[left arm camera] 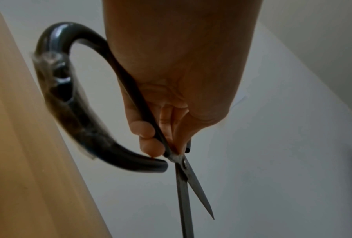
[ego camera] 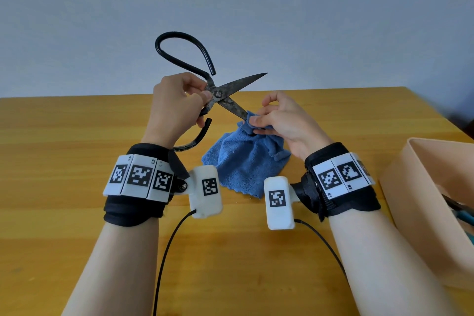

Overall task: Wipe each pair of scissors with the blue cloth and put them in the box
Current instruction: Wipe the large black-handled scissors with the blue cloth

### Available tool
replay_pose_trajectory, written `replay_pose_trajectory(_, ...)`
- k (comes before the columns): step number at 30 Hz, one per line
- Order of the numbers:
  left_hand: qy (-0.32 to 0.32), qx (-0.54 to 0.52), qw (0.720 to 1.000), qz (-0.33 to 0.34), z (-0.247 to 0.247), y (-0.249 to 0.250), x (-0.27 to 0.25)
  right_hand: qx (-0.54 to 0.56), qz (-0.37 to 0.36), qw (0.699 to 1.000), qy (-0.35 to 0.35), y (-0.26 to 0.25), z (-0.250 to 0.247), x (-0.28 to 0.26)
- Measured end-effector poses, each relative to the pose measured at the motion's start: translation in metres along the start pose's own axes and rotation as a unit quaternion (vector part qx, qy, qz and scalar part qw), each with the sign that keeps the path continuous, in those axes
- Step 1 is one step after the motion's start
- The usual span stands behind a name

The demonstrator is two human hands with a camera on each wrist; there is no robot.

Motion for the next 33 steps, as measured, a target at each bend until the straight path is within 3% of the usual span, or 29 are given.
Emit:
replay_pose_trajectory(26, 0.012, -0.011, 1.0, -0.006, -0.007, 0.0, 0.001, -0.096, 0.007, 0.995, 0.031, -0.003, 0.0, -0.001)
replay_pose_trajectory(33, 0.05, -0.014, 0.999, 0.009, -0.016, 0.0, 0.003, -0.106, 0.011, 0.987, 0.117, 0.002, -0.011, -0.001)
Point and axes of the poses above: each hand's wrist, its own x-axis towards the middle knuckle, its own z-axis out of the palm, y = z × x, the point moved 3 cm from there along x, towards the middle knuckle, and after that the axes turned 7 degrees about -x, right-handed, at the moved point
